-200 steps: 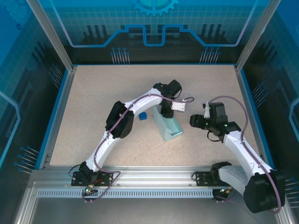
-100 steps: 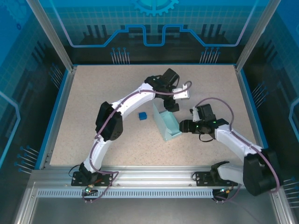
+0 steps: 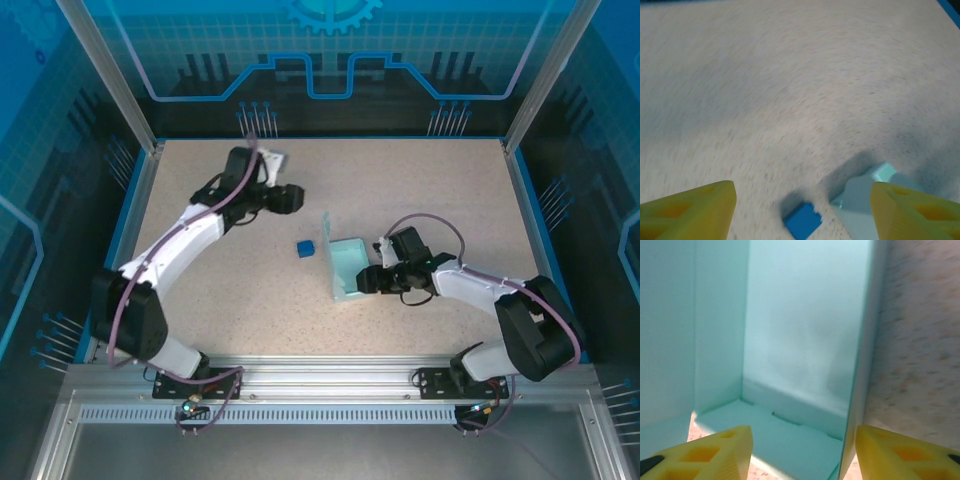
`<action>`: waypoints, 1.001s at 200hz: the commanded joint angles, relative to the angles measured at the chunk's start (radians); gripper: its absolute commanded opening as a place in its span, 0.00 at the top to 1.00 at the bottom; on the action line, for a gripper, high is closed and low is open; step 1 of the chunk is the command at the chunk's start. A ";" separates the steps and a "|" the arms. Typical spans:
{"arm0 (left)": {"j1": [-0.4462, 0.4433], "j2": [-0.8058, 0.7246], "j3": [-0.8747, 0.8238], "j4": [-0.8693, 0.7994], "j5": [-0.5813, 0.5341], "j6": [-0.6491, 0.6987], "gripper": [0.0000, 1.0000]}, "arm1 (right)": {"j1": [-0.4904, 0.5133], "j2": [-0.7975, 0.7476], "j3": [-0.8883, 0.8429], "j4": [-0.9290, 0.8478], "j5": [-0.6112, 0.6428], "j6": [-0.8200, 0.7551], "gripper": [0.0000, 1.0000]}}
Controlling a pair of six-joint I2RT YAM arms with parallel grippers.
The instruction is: Fold the paper box
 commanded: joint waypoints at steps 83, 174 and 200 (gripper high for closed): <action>0.042 -0.140 -0.353 0.200 -0.001 -0.282 0.27 | 0.039 0.042 0.317 -0.213 0.363 -0.430 0.30; 0.065 -0.200 -0.391 0.202 0.034 -0.276 0.26 | -0.016 0.387 0.592 -0.309 0.246 -0.715 0.32; 0.065 -0.203 -0.392 0.207 0.040 -0.272 0.26 | -0.024 0.463 0.660 -0.340 0.230 -0.742 0.34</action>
